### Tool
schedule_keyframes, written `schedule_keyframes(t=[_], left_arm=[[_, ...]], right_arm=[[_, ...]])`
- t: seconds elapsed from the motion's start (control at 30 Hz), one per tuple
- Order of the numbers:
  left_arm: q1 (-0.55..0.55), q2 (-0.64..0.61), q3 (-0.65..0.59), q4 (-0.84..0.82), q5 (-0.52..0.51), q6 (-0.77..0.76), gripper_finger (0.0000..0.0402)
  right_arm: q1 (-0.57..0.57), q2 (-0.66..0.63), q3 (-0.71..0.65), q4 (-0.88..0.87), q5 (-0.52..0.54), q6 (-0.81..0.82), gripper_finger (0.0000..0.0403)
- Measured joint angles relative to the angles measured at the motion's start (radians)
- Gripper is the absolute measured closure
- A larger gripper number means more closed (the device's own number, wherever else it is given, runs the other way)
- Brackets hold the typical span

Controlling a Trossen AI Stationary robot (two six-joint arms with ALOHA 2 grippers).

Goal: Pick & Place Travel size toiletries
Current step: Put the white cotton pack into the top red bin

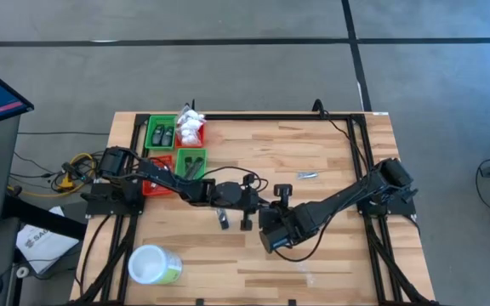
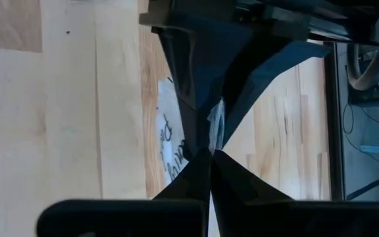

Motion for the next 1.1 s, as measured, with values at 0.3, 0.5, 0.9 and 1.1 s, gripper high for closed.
schedule_keyframes(t=[0.3,0.5,0.9,1.1], left_arm=[[0.009,-0.010,0.000,-0.095,-0.135,0.004,0.0399],[0.022,-0.102,-0.001,-0.259,-0.254,0.003,0.0399],[0.207,-0.550,-0.301,-0.352,-0.382,-0.066,0.0399],[0.357,-0.773,-0.430,-0.411,-0.373,-0.075,0.0399]], right_arm=[[0.003,0.000,-0.004,-0.013,0.007,0.054,0.0372],[0.005,0.000,-0.004,-0.101,0.121,0.158,0.0312],[0.016,0.000,-0.104,-0.210,0.248,0.436,0.0269],[0.015,0.000,-0.196,-0.168,0.238,0.527,0.0287]])
